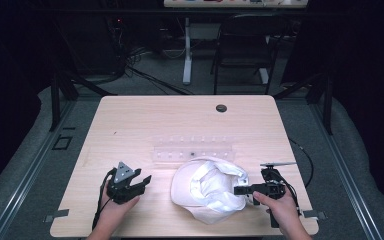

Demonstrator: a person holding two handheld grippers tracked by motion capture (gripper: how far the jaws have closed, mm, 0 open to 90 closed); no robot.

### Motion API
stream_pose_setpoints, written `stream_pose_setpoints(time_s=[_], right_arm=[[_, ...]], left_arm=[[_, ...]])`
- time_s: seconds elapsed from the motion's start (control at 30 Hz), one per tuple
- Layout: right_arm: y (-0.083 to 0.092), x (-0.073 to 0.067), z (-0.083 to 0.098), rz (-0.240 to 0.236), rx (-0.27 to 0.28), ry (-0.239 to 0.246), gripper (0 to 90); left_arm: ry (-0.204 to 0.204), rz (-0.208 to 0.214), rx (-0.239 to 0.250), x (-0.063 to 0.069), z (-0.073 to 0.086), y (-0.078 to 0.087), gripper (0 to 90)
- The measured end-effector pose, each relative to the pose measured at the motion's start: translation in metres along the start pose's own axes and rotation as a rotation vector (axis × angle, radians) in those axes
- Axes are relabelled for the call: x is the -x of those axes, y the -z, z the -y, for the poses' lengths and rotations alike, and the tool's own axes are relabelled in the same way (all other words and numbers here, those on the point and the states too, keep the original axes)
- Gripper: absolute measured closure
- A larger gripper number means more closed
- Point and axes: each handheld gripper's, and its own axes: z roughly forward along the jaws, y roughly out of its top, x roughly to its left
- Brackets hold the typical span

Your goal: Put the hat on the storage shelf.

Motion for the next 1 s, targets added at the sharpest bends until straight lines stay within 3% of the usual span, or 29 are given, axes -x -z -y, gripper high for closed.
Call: stream_pose_setpoints(time_s=[0.2, 0.67, 0.83, 1.0], right_arm=[[-0.005, -0.003, -0.001, -0.029, -0.014, -0.021, 42.7], [0.019, -0.022, -0.014, -0.128, 0.024, -0.016, 46.7], [0.021, -0.026, -0.017, -0.131, 0.02, -0.016, 60.8], [0.02, -0.025, -0.019, -0.125, 0.012, -0.023, 68.8]], left_arm=[[0.001, -0.001, 0.001, 0.0, 0.0, 0.0, 51.7], [-0.003, -0.001, 0.004, 0.001, 0.0, 0.0, 51.7], [-0.002, -0.001, 0.005, 0.001, 0.0, 0.0, 51.7], [-0.003, -0.001, 0.004, 0.0, 0.0, 0.0, 51.6]])
